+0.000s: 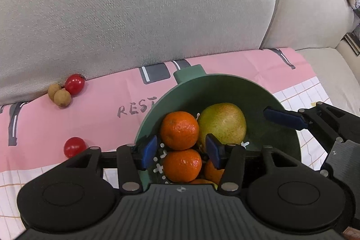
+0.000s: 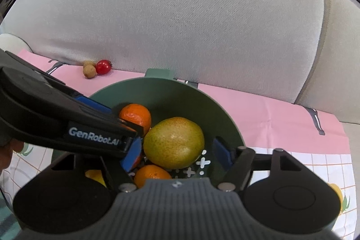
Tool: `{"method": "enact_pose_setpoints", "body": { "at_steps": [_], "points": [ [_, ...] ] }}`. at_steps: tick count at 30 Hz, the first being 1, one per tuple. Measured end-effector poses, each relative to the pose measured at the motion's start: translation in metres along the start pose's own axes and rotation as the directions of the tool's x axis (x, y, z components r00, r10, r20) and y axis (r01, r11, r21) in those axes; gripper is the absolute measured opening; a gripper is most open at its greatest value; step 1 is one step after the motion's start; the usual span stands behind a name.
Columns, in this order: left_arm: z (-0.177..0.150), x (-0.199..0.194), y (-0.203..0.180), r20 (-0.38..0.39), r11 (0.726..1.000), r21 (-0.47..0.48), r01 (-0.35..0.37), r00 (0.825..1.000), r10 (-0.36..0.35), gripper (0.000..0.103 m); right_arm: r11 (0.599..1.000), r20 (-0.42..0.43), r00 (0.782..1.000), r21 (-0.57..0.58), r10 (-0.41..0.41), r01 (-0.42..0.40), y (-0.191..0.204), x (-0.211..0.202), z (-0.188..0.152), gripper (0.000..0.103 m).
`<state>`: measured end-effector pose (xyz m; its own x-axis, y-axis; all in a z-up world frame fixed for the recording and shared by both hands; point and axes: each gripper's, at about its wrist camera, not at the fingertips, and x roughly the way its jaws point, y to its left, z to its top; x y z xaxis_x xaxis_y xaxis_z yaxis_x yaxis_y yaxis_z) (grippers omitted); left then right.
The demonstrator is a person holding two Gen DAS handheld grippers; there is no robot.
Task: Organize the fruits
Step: 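Lower both grippers into the colander and open them to release the fruit, then move both open grippers away from the colander toward the red cherry tomatoes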
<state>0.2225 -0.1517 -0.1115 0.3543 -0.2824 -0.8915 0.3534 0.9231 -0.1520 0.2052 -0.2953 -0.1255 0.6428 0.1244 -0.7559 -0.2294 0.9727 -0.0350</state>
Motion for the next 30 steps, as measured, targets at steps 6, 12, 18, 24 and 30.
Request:
{"method": "enact_pose_setpoints", "body": {
  "at_steps": [6, 12, 18, 24, 30],
  "points": [
    [-0.007, -0.027, 0.004, 0.043, 1.000, -0.025, 0.017, 0.999, -0.016, 0.064, 0.998, 0.020, 1.000, 0.054, 0.008, -0.009, -0.001, -0.016, 0.000, 0.078],
    [-0.018, -0.061, 0.013, 0.112, 0.999, -0.042, 0.003, 0.994, 0.002, 0.066, 0.987, 0.046, 0.997, 0.148, 0.055, -0.061, 0.004, -0.034, 0.001, 0.087],
    [-0.031, -0.095, 0.024, 0.188, 0.998, -0.049, -0.033, 0.981, 0.041, 0.067, 0.980, 0.074, 0.995, 0.181, 0.074, -0.086, 0.021, -0.052, -0.002, 0.091],
    [-0.051, -0.121, 0.044, 0.232, 0.996, -0.077, -0.051, 0.970, 0.068, 0.068, 0.974, 0.106, 0.991, 0.206, 0.078, -0.098, 0.041, -0.067, -0.006, 0.092],
    [-0.068, -0.139, 0.076, 0.258, 0.989, -0.140, -0.052, 0.962, 0.087, 0.068, 0.976, 0.109, 0.987, 0.170, 0.115, -0.133, 0.066, -0.073, -0.009, 0.092]
  ]
}}
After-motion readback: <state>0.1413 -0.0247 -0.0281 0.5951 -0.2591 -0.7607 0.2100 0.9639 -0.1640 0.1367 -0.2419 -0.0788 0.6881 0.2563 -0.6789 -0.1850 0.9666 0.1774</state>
